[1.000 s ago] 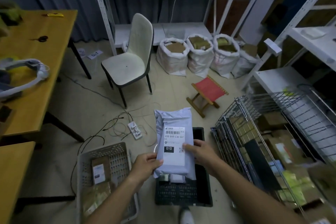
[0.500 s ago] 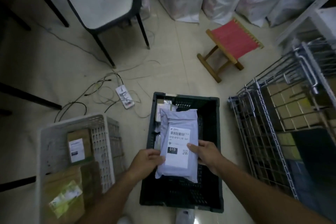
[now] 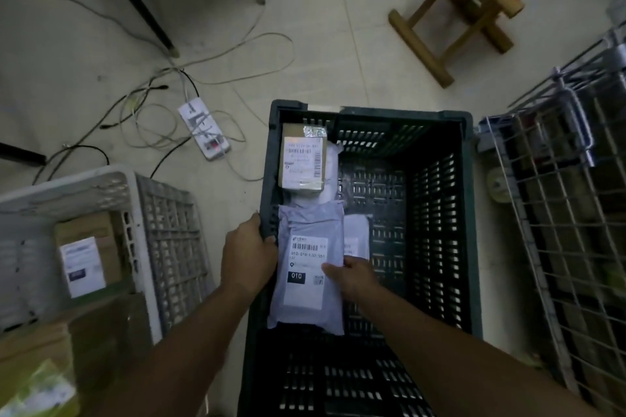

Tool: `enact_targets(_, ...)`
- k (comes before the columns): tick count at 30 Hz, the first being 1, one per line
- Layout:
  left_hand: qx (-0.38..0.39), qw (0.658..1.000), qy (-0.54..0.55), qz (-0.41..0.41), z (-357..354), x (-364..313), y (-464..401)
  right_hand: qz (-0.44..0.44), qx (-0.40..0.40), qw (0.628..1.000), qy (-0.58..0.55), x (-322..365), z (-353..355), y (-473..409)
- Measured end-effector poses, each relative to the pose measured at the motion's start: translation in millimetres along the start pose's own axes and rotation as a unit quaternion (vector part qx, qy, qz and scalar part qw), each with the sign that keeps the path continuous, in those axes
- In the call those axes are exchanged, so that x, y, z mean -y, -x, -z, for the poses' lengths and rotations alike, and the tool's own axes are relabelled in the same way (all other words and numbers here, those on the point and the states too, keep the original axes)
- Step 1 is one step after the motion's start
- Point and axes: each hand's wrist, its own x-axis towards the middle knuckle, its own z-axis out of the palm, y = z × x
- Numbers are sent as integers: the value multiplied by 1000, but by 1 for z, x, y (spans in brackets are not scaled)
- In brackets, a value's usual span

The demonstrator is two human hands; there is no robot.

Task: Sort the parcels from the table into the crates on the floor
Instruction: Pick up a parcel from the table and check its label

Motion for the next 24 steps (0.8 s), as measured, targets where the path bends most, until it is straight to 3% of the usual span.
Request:
enact_targets(17,-4,999,-4,-41,-7,17,-11,5,-108,987,121,2,-51,-59)
enact_targets(20,0,999,2,-41,-7,17,-10,11,-107,983,150,-1,-50,-60)
enact_targets(24,1,999,11,-44,-5,16,-10,-8,-68,992,110,5,-46,-54)
